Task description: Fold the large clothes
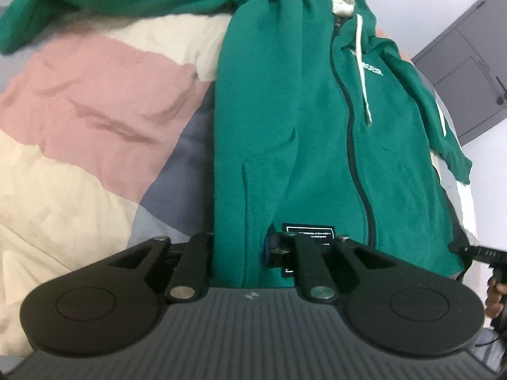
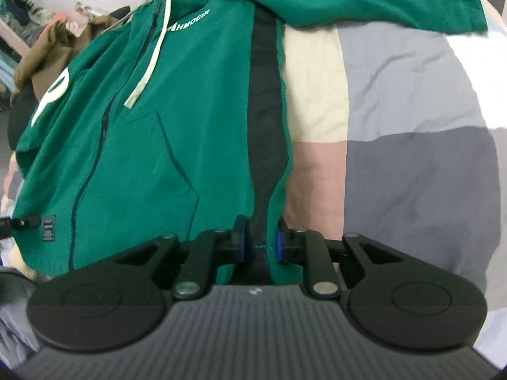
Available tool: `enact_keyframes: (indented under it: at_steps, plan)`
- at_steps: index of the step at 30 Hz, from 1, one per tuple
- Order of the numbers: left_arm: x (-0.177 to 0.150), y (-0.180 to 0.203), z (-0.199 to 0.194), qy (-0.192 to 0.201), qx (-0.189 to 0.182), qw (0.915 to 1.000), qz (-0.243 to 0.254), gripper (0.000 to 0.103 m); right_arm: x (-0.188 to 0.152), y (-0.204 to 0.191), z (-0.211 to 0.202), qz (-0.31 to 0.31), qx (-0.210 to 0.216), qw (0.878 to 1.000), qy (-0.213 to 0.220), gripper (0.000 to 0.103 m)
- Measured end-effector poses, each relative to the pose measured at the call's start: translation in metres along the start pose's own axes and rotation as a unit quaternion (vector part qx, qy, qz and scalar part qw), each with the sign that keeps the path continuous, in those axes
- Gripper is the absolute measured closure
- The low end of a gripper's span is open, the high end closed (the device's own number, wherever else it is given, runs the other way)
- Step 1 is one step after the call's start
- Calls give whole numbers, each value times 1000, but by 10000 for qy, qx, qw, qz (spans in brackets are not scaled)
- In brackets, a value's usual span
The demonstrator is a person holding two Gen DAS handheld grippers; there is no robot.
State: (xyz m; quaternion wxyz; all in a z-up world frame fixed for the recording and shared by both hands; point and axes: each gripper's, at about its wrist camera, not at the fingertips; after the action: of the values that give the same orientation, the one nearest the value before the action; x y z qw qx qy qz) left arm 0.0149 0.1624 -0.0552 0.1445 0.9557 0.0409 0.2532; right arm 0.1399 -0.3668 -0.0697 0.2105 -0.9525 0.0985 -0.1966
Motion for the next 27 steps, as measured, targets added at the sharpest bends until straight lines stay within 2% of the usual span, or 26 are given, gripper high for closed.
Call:
enact_keyframes:
  at_steps: [2,3,4,5,6,7,11,15,20,22,27]
  plan:
    - [-2,2,-5,19,90,9999,-46,52,1,3,-6,41,76,9999,57,75]
    - [-3,3,-11,112,94,9999,-36,46,1,3,-10,55,67,9999,104,70]
    - [-3,3,-19,242,140,9996,-25,40,1,3,-13,89,73,9998,174,59]
    - [-4,5,-25,367,204,9991,-14,40,2,5,-19,139,114,9995,255,51]
    - [-4,7,-33,507,258,9984,14,40,3,6,-24,179,166,9991,337,38]
    - [-3,10,-39,627,284,9976,36,40,4,8,-28,216,215,9986,433,32]
    - [7,28,-61,1104,387,9929,203,39,17,14,-40,301,256,9951,909,30]
    - [26,58,-60,1410,403,9877,545,39,40,22,-37,580,372,9880,1384,30]
    - [50,98,-15,1422,113,9876,661,39,76,41,-18,1201,553,9704,2022,30]
    - [56,112,10,1417,123,9872,728,39,93,53,-7,1518,568,9619,2204,30]
    - [63,120,70,1477,45,9860,772,39,136,96,36,2382,675,9360,2501,30]
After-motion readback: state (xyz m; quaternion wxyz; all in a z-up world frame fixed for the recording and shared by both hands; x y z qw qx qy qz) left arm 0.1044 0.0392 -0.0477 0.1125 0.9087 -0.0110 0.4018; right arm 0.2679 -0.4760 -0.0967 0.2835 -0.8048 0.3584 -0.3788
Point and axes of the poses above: each gripper's, at about its wrist camera, not at the fingertips, and z roughly the way its jaws point, y to its right, x to its top, and after that the axes turned 14 degrees about z, right-handed
